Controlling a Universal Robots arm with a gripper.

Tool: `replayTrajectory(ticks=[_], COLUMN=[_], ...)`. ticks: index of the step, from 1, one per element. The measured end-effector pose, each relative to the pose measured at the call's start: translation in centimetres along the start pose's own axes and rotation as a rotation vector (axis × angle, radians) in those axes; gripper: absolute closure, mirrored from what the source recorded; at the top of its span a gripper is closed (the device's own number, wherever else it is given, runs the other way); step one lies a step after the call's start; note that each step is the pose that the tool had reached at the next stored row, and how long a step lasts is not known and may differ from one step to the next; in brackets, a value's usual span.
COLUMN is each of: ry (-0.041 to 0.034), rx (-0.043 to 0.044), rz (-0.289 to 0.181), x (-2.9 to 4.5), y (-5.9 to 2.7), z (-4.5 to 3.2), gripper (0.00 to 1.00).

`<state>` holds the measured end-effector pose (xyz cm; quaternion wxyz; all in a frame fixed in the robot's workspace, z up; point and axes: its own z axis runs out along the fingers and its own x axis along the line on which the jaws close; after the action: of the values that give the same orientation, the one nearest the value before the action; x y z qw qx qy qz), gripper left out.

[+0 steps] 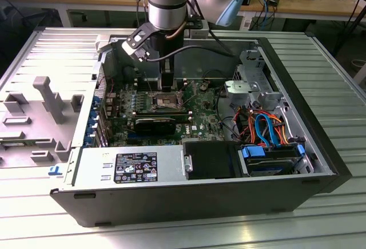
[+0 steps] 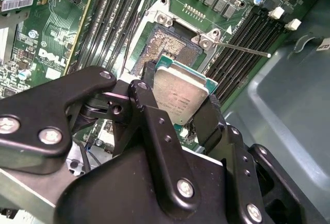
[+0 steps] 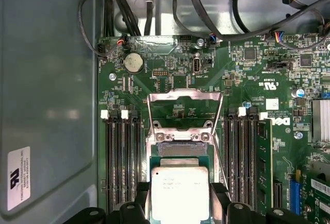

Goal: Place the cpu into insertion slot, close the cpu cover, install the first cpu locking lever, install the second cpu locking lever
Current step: 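Place the cpu into insertion slot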

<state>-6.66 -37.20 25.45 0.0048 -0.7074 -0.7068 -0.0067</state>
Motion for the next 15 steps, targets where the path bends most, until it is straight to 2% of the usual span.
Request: replayTrajectory(ticks=[5, 15], ry=[0.0001, 0.0000], rx=[0.0007, 0.0008], rz=[-0.045, -0.046], x=[-0.01, -0.03], y=[-0.02, -0.02], z=[0.42, 1.40], gripper=[0.45, 0.45])
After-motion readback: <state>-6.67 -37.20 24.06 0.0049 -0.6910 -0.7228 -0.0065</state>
